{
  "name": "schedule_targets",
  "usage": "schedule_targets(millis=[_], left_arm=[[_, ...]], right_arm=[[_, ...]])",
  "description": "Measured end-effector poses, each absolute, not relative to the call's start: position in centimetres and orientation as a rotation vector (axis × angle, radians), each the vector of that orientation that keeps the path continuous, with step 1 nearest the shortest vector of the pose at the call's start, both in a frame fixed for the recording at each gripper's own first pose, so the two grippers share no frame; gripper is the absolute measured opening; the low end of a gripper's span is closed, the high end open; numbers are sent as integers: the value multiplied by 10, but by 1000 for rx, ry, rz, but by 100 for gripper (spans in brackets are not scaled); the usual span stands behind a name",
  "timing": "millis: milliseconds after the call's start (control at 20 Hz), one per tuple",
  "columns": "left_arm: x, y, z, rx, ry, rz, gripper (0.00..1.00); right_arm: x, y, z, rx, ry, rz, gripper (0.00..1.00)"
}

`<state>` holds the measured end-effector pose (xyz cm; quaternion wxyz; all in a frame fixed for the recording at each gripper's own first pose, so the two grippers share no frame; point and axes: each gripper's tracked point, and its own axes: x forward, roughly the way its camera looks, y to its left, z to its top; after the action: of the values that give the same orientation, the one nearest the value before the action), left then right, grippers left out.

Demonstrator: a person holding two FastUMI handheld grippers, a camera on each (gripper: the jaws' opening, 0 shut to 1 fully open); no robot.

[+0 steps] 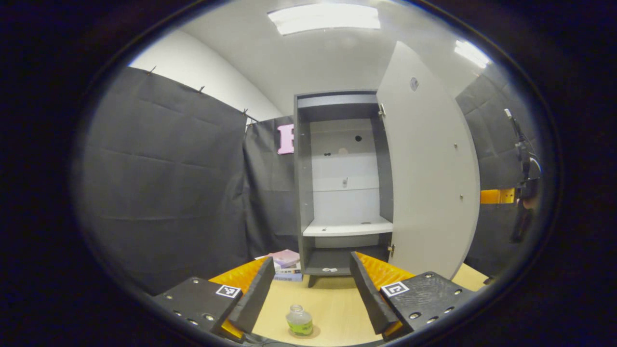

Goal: Open the cabinet door with the right hand, grasp the bottle in the cabinet with the left hand and place it on the coaster, then close the cabinet door with the right hand.

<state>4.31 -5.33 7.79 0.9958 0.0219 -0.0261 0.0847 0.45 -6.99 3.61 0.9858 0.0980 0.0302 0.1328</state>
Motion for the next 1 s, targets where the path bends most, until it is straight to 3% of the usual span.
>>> schedule_targets(millis=[50, 100, 350, 450, 500, 550, 600, 1000], left_arm=[[45, -54, 80, 38, -57, 160, 94], [47, -53, 81, 29, -57, 149, 94], [59, -28, 89, 54, -67, 141, 90], [68, -16, 88, 58, -66, 134, 93], [71, -12, 88, 50, -61, 132, 85], [74, -10, 87, 38, -59, 124, 85], [76, -7, 88, 29, -61, 115, 94], [101, 22, 63, 3, -2, 30, 89]], right_arm=[[7, -71, 30, 192, 91, 247, 88], [8, -70, 26, 196, 118, 230, 93], [7, -37, 26, 211, 154, 209, 93], [7, -13, 25, 208, 164, 221, 93], [8, -4, 25, 211, 168, 219, 93], [10, 5, 25, 211, 171, 215, 93], [12, 14, 28, 215, 167, 216, 93], [33, 98, 28, 212, 148, 201, 93]])
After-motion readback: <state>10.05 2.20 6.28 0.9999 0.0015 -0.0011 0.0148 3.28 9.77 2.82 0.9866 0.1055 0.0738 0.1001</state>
